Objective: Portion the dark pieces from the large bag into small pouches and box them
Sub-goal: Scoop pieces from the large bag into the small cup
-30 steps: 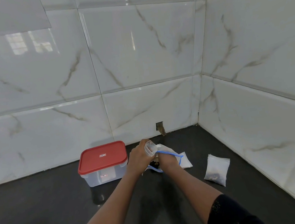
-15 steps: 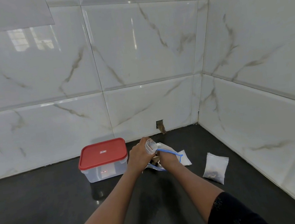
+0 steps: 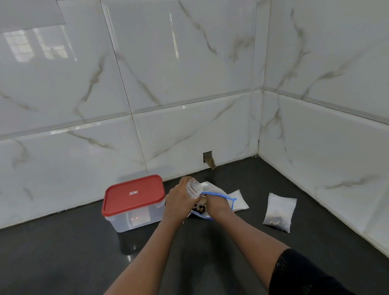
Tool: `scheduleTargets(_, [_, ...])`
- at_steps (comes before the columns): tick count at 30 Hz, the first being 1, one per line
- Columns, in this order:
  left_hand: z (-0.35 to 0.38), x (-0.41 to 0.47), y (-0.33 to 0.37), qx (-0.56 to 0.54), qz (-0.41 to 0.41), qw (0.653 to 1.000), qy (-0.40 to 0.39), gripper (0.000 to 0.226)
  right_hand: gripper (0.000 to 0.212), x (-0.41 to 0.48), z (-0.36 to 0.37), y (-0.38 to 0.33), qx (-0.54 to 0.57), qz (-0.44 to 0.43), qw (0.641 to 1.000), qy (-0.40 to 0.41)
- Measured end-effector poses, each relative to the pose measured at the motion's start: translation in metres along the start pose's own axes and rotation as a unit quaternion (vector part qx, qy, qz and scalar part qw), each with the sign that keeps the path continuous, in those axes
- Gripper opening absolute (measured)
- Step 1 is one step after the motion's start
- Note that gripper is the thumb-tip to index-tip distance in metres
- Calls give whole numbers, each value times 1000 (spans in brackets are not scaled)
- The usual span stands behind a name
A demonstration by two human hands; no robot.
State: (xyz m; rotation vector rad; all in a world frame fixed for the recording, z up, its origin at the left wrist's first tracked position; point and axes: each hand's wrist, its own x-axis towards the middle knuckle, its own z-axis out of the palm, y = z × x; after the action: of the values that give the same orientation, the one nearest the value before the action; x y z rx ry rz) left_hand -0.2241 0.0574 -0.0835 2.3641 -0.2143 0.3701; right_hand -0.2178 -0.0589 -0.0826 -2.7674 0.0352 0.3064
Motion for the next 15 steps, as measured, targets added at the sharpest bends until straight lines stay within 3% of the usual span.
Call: scheduleTargets(15, [1,1,0,26,-8,999,-20,50,33,-6,-2,-2,79,38,996,2])
